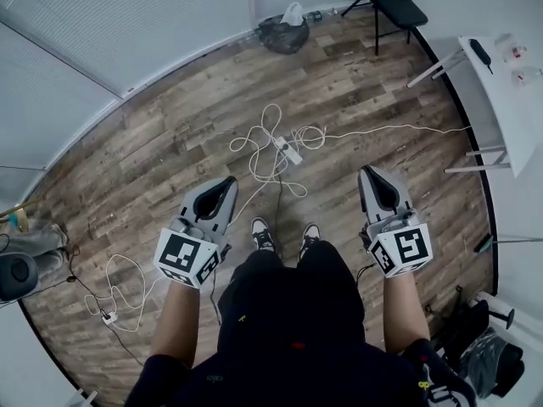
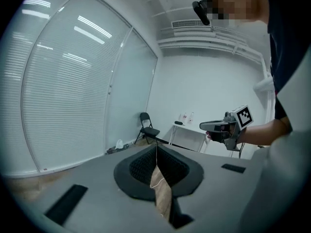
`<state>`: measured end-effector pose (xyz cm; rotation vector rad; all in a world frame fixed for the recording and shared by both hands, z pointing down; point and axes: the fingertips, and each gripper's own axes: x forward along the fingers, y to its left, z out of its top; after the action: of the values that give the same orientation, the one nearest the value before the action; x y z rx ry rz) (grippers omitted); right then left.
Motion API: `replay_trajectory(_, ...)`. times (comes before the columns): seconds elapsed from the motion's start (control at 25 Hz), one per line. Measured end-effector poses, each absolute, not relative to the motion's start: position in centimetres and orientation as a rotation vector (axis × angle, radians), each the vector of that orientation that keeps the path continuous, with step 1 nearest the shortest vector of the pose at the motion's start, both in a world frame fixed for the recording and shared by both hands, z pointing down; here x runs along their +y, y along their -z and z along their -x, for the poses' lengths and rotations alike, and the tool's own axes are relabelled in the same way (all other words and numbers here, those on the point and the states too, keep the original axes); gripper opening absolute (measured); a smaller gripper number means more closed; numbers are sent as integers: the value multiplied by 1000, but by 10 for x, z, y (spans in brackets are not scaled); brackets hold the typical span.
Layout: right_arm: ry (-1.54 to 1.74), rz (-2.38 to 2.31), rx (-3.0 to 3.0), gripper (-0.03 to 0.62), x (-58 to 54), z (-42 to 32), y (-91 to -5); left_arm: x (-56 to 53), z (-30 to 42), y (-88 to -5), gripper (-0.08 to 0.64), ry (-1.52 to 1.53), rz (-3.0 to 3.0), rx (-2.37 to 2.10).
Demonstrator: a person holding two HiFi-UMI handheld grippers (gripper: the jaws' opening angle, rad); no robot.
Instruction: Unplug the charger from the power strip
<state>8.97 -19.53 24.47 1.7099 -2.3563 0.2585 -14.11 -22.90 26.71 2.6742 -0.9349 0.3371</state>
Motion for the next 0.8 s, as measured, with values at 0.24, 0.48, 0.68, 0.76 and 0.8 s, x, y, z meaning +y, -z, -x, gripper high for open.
replay_trajectory(0.24,-313,-1685,-2380,23,-224,-121,-276,-264,92,-284,23,-376,-2671,-940)
replay_trajectory(0.48,-405,-1628,-2401,23,-261,-168,-337,-300,36,-325,23,-425,-2675,-968)
replay_trajectory(0.68,-418,-1544,-2392,25,-303,-190,-434,-340,-5,-414,23,-429,-2668,-930)
replay_trajectory(0.76,-415,-1524,-2393,25,-320,-191,-484,-355,-15,-470,23,-474,-2668,-902)
replay_trajectory(0.8,-421,-1514,-2380,25,-326,-192,-513,-363,-18,-500,23,-505,-2662,-892)
